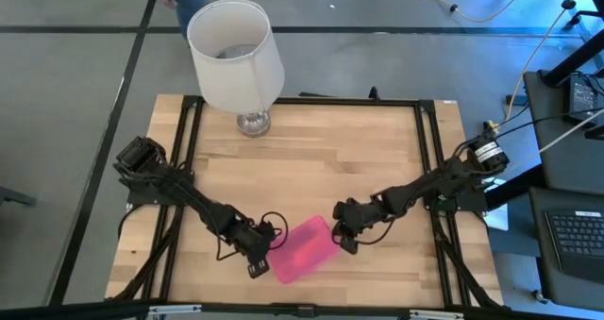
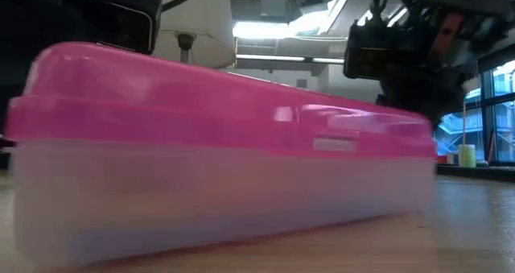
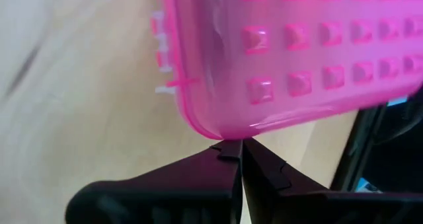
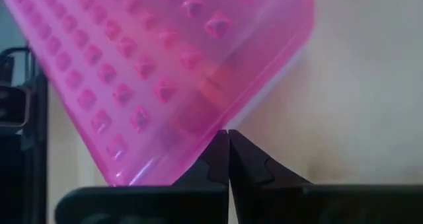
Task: Pick & place school supplies into a supply box
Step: Close the transparent supply box, then return to Home Position
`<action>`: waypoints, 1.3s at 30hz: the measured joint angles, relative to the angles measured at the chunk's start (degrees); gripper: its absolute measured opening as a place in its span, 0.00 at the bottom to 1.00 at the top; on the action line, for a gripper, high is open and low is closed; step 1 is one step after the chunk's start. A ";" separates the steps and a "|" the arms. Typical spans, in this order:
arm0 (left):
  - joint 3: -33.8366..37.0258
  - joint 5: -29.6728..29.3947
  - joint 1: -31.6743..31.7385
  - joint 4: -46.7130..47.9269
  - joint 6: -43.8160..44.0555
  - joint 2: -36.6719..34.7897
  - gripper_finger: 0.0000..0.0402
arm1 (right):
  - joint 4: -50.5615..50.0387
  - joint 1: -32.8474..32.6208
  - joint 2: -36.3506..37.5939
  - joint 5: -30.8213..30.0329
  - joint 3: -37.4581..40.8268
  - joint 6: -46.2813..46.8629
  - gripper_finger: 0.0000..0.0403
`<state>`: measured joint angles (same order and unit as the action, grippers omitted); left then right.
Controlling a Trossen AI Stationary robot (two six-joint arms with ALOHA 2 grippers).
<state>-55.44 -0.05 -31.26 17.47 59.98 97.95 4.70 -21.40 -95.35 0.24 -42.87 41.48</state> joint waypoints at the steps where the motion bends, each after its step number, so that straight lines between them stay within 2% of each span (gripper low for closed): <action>1: 0.00 -0.02 0.40 0.18 -0.46 -0.01 0.01 | -0.05 -0.55 0.00 0.13 0.00 0.49 0.01; 14: 0.17 -4.31 7.23 1.86 -6.93 0.13 0.01 | 0.80 -7.59 -0.02 0.78 0.00 7.51 0.00; 20: 0.17 -2.22 8.97 1.85 -8.41 0.15 0.01 | 0.13 -8.32 -0.02 -1.23 0.00 7.77 0.00; 22: 0.11 0.08 9.01 4.04 -8.18 -0.39 0.01 | 0.12 -8.28 -0.02 -2.45 -0.04 7.76 0.01; 26: 0.06 2.55 8.30 9.23 -6.07 -4.25 0.01 | 0.35 -7.97 1.09 -4.03 -0.24 7.63 0.03; 33: -0.26 -3.22 6.73 9.15 -9.09 -14.57 0.01 | -0.29 -7.81 7.77 -3.24 -0.31 3.64 0.04; 39: -0.22 -4.28 7.10 9.33 -9.58 -23.21 0.01 | -3.08 -6.87 17.37 -2.70 -0.27 2.15 0.01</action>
<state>-55.66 -4.33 -24.16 26.79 50.39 74.74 1.61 -28.27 -77.99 -2.46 -43.14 43.63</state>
